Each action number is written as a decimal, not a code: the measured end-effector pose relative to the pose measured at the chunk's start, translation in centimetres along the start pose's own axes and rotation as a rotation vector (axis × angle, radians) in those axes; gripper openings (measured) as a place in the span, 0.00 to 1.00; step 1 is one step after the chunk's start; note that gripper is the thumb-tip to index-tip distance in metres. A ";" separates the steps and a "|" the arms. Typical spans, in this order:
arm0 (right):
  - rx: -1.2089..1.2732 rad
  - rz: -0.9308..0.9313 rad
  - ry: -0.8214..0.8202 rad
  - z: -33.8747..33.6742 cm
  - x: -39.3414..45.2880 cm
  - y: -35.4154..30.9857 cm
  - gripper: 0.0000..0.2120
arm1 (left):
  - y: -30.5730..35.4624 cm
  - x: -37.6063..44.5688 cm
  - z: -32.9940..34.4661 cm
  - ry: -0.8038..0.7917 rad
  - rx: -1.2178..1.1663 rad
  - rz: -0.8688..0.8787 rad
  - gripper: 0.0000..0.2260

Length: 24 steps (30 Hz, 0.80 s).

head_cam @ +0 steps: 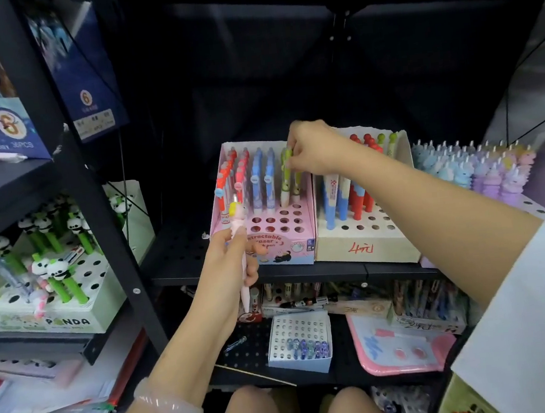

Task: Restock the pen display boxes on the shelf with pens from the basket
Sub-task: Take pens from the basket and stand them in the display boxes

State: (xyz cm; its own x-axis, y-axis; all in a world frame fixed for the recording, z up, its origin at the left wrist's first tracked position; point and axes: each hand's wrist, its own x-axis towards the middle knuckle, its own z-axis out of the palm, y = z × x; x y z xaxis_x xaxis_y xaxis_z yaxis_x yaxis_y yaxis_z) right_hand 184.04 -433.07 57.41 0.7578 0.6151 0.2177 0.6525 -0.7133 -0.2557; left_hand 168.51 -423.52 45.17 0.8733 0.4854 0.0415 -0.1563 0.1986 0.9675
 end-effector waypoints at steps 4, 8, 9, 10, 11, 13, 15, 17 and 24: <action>-0.232 0.012 -0.012 0.6 0.4 -0.3 0.13 | 0.0 0.0 0.2 -0.010 -0.084 -0.023 0.05; -0.480 -0.044 0.056 1.3 0.0 -0.9 0.09 | -0.2 -0.2 0.4 -0.026 -0.015 0.016 0.06; -0.494 -0.057 0.071 1.2 -0.2 -1.0 0.10 | -0.2 -0.3 0.4 -0.030 -0.004 0.029 0.06; -0.485 -0.079 0.104 1.1 -0.5 -1.0 0.11 | -0.2 -0.4 0.4 -0.031 0.001 0.042 0.05; -0.450 -0.117 0.163 1.0 -0.8 -0.9 0.13 | -0.2 -0.5 0.5 -0.029 0.007 0.056 0.05; -0.274 -0.195 0.310 1.0 -2.0 -1.0 0.13 | -0.1 -0.5 0.7 -0.012 0.024 0.090 0.04; 0.051 -0.200 0.259 1.5 -3.9 -1.7 0.13 | 0.0 -0.5 0.9 0.016 0.022 0.118 0.03; 0.379 -0.146 0.032 2.2 -5.7 -2.2 0.13 | 0.1 -0.5 1.5 0.022 -0.004 0.132 0.04; 0.695 -0.025 -0.022 2.2 -8.7 0.4 0.13 | -0.5 -0.8 5.2 -0.162 0.015 0.163 0.08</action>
State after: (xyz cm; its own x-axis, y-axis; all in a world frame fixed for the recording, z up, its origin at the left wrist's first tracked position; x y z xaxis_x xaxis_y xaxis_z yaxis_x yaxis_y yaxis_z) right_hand 177.67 -437.95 53.32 0.7379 0.6400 0.2142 0.5116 -0.3234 -0.7961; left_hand 170.26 -428.40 45.94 0.8999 0.3670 0.2357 -0.2954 0.1153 0.9484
